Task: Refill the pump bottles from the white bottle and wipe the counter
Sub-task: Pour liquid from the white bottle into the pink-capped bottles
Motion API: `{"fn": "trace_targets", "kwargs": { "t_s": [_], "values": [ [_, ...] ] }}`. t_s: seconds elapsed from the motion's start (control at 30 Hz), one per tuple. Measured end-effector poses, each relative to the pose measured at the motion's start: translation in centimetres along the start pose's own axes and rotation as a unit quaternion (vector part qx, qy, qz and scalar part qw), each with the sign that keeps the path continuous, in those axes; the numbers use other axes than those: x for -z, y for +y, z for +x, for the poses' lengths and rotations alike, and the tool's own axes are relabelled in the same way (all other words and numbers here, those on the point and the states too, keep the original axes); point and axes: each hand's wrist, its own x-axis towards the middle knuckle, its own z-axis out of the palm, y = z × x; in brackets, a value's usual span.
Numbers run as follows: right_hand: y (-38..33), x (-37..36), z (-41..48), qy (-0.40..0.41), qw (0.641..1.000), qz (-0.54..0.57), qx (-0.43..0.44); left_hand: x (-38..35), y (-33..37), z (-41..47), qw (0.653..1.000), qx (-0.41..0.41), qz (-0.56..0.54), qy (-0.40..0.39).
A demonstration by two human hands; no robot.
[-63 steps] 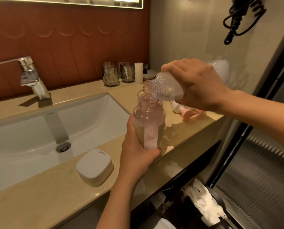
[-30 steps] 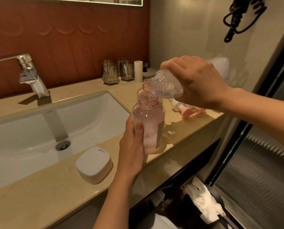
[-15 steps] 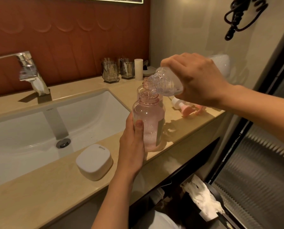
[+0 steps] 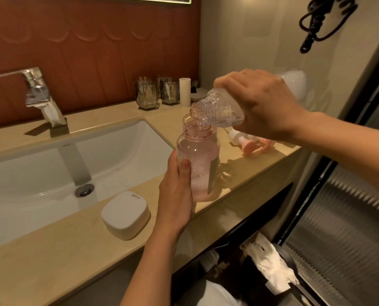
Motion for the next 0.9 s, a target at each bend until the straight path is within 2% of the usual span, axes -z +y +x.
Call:
{"fn": "trace_targets", "kwargs": {
  "t_s": [0.9],
  "values": [
    [0.08, -0.06, 0.07, -0.005, 1.0, 0.002, 0.003, 0.0, -0.01, -0.02, 1.0, 0.002, -0.002, 0.005]
  ]
}}
